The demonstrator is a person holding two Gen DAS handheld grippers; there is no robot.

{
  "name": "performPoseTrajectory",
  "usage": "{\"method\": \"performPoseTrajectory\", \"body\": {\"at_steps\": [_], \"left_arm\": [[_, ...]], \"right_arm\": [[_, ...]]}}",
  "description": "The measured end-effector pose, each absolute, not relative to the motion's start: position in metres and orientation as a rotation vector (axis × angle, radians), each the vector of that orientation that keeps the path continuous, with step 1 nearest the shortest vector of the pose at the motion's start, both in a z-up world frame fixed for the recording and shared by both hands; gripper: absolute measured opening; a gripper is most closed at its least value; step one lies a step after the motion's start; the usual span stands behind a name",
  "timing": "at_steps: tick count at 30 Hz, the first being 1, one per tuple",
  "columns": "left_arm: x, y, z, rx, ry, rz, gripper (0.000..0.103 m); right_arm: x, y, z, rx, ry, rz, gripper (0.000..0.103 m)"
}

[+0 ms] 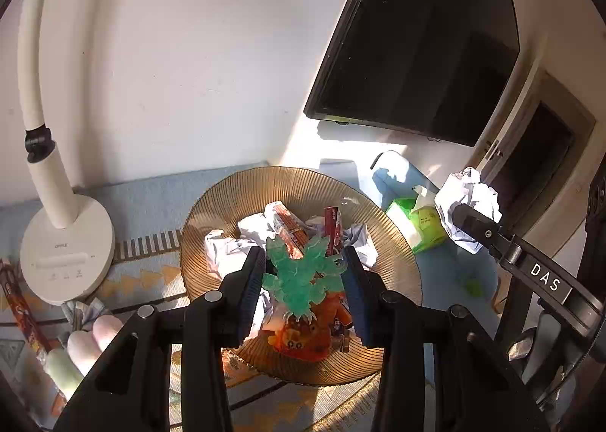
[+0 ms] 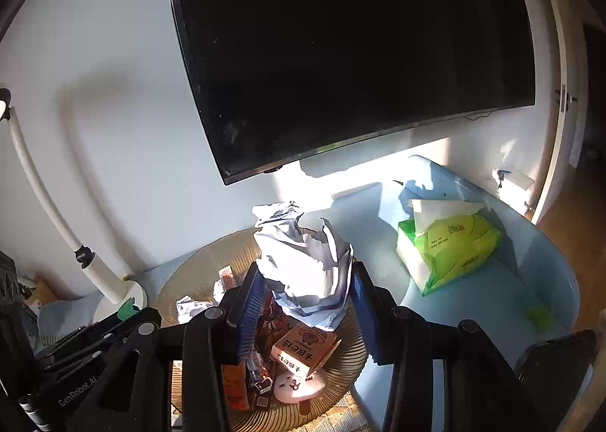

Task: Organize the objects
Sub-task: 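Carry the green piece and paper ball over the amber bowl and open both tools, then move both tools back toward the paper ball and plush balls by the lamp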

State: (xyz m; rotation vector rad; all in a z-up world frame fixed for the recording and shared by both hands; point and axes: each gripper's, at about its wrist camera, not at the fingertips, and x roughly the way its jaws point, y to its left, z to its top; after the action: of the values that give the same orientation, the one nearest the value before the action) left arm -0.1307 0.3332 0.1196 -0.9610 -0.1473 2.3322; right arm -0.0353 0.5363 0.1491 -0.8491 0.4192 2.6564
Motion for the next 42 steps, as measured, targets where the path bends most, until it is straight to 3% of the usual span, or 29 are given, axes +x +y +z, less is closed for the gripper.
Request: {"method": "performPoseTrajectory", "body": {"at_steps": [2,3,4,6,10,15,17,19,24,29,34,39,42], "left_arm": [[-0.137,0.339,0.115,-0.949,-0.171,2.383,0.050],[-0.139,0.337,0.113,-0.961,-0.195,2.393,0.071],[-0.142,0.336,0.111,-0.971,-0.220,2.384,0.082],[-0.141,0.328,0.111,-0.967,-0.239,2.362,0.082],[-0.126,0.303,0.119,-0.963,-0.200,2.393,0.082],[-0.075,0.240,0.150,-0.850,-0.199,2.458,0.082],[-0.050,0.209,0.164,-0.786,-0.165,2.516,0.082],[-0.023,0.175,0.172,-0.737,-0.136,2.566,0.084],[0.033,0.089,0.161,-0.707,-0.153,2.765,0.103],[0.043,0.014,0.098,-0.878,-0.253,2.919,0.103],[0.027,-0.017,0.031,-1.075,-0.341,2.929,0.101],[0.019,-0.027,0.014,-1.142,-0.435,2.871,0.101],[0.019,-0.029,0.008,-1.175,-0.477,2.835,0.101]], "right_arm": [[-0.042,0.545,0.139,-0.910,0.445,2.630,0.053],[-0.041,0.548,0.135,-0.929,0.463,2.619,0.056],[-0.038,0.549,0.133,-0.931,0.486,2.620,0.059],[-0.028,0.546,0.131,-0.920,0.496,2.636,0.066],[-0.009,0.519,0.139,-0.928,0.441,2.695,0.067],[0.031,0.454,0.163,-0.819,0.209,2.778,0.070],[0.048,0.425,0.171,-0.739,0.140,2.817,0.081],[0.061,0.401,0.173,-0.708,0.135,2.873,0.102],[0.055,0.344,0.136,-0.869,0.128,2.997,0.103],[0.042,0.301,0.067,-1.024,0.044,2.962,0.103],[0.044,0.283,0.032,-1.072,-0.063,2.968,0.103],[0.042,0.276,0.024,-1.171,-0.089,3.059,0.103],[0.038,0.260,0.018,-1.228,-0.197,3.053,0.103]]}}
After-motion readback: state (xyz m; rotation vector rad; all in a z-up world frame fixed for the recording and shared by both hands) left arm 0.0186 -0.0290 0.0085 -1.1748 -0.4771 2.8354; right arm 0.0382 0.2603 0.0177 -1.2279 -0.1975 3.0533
